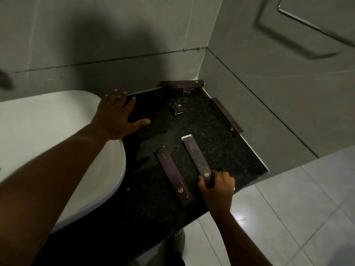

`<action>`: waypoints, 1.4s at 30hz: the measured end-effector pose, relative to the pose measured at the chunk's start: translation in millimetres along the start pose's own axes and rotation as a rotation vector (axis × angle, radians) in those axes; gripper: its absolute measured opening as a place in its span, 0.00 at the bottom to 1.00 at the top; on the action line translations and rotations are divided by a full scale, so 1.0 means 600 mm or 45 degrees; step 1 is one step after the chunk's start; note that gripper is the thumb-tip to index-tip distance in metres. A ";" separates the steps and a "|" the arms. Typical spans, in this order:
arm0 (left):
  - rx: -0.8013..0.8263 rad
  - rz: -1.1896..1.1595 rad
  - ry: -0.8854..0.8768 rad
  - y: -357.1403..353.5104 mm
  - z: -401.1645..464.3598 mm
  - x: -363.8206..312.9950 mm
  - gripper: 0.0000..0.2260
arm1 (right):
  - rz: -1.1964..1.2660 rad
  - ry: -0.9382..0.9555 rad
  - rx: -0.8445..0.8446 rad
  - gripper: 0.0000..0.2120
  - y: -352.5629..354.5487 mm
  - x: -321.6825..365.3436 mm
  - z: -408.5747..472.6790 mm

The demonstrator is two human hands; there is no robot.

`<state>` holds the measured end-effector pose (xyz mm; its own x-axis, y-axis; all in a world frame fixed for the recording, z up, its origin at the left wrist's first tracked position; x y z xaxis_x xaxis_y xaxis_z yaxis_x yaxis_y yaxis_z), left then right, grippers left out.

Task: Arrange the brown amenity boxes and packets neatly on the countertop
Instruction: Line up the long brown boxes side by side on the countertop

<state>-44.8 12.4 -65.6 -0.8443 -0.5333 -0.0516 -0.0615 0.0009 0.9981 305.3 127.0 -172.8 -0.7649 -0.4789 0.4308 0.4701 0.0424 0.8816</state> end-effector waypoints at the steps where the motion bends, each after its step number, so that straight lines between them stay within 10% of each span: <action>1: -0.002 0.000 -0.002 0.000 -0.001 -0.001 0.49 | -0.002 0.006 -0.004 0.20 0.001 0.000 0.000; 30: 0.000 -0.022 0.005 0.010 -0.003 -0.006 0.49 | 0.134 -0.132 0.032 0.33 0.020 0.001 0.056; 42: 0.003 -0.019 0.030 -0.003 0.008 0.002 0.50 | -0.560 0.003 0.335 0.30 0.016 -0.024 0.362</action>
<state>-48.2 15.5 -67.6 -0.8307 -0.5529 -0.0657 -0.0752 -0.0055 0.9972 225.0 324.6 -128.8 -0.8644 -0.5028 0.0084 -0.0227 0.0557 0.9982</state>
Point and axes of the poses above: each hand's wrist, its own z-axis towards the middle knuckle, its own y-axis out of the back of the hand, x = y × z, the point moved 4 cm from there along z, towards the middle knuckle, and after that the axes turned 1 degree about x, right-handed, at the moved point
